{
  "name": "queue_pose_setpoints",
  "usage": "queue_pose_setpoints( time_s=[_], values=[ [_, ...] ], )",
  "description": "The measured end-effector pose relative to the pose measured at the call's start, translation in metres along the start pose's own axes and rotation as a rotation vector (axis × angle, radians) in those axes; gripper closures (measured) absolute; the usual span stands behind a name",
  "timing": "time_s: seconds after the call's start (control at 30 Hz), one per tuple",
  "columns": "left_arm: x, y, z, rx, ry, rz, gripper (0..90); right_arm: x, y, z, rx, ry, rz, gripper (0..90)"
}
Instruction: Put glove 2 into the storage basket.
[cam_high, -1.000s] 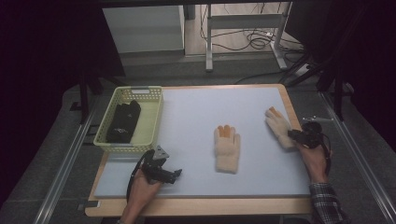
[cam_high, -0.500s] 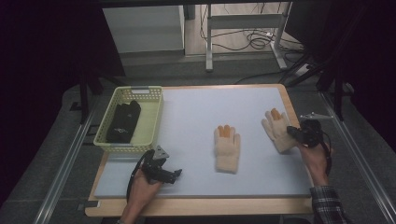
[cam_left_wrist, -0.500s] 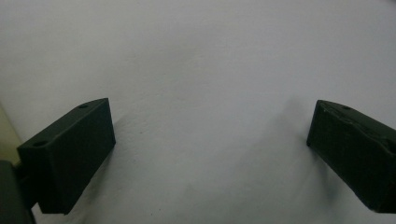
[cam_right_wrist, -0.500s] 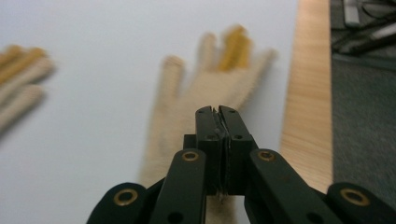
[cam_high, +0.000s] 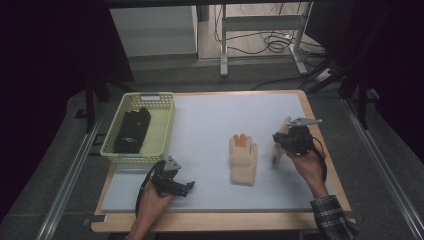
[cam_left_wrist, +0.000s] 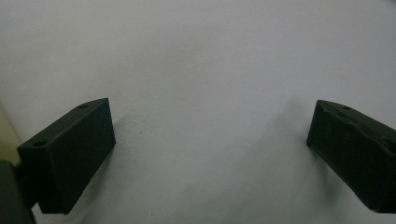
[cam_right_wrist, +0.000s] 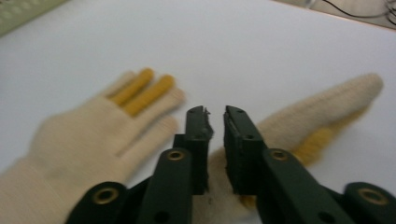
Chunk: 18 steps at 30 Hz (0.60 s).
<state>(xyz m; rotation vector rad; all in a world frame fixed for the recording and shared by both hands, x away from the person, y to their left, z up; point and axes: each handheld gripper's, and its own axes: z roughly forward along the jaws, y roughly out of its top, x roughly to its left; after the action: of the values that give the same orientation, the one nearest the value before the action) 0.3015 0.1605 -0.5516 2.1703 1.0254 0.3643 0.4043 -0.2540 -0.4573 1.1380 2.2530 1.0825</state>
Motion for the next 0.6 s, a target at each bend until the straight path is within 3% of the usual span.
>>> queue_pose_setpoints(
  time_s=[0.07, 0.2, 0.6],
  values=[
    [0.0, 0.0, 0.0, 0.0, 0.0, 0.0, 1.1, 0.007, 0.006, 0.005, -0.006, 0.012, -0.016, 72.2],
    [0.0, 0.0, 0.0, 0.0, 0.0, 0.0, 1.1, 0.009, 0.011, 0.009, 0.001, 0.001, -0.033, 69.4],
    [0.0, 0.0, 0.0, 0.0, -0.001, 0.0, 1.1, -0.02, -0.017, 0.022, 0.032, -0.048, 0.025, 50.3]
  ],
)
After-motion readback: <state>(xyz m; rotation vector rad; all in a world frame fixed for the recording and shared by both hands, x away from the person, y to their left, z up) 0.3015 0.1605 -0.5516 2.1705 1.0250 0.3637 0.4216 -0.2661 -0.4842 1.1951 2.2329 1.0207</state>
